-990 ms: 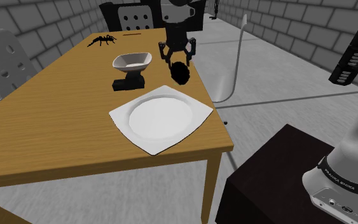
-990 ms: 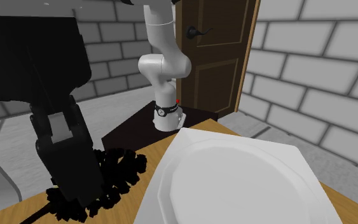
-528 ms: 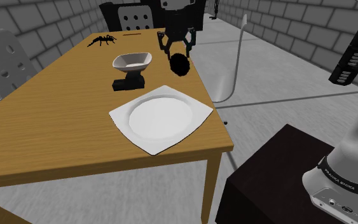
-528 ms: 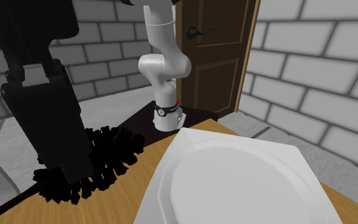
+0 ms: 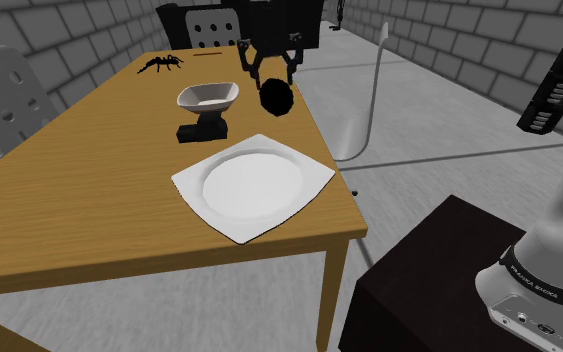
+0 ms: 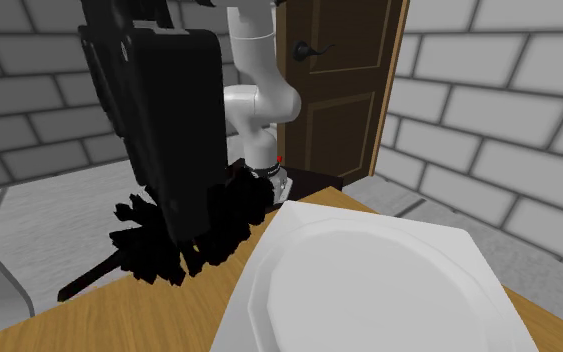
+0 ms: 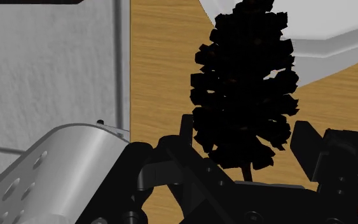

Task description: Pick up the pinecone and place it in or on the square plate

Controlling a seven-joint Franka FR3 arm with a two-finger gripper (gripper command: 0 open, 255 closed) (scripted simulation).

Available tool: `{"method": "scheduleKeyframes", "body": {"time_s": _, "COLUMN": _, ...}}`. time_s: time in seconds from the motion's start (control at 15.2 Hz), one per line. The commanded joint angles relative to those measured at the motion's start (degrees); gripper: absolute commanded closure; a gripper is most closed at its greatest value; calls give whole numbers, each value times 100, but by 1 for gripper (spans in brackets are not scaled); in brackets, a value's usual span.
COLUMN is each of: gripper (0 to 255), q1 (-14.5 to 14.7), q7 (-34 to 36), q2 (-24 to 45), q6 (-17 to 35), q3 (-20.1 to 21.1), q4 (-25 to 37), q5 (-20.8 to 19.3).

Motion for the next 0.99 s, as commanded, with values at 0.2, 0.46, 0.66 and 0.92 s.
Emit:
{"method": "scheduleKeyframes", "body": {"time_s": 0.2, "gripper": 255, "q1": 363, "q7": 590, "q2": -153, "q6": -98, "q3": 224, "q4": -72, "q5": -10}}
{"method": "scheduleKeyframes", "body": {"time_s": 0.46, "gripper": 255, "q1": 680, "q7": 1093, "q2": -167, "q6": -212, "q3": 420, "q4": 11, "q5": -34}}
{"method": "scheduleKeyframes", "body": {"time_s": 0.66, "gripper": 255, "q1": 931, "q7": 1479, "q2": -110, "q6": -324, "q3": 568, "q4": 165, "q5": -68}}
{"method": "scheduleKeyframes", "body": {"time_s": 0.92, "gripper": 255, "q1": 997, "q7": 1607, "q2": -151, "q6": -102, "q3": 613, "q4": -102, "q5": -64}}
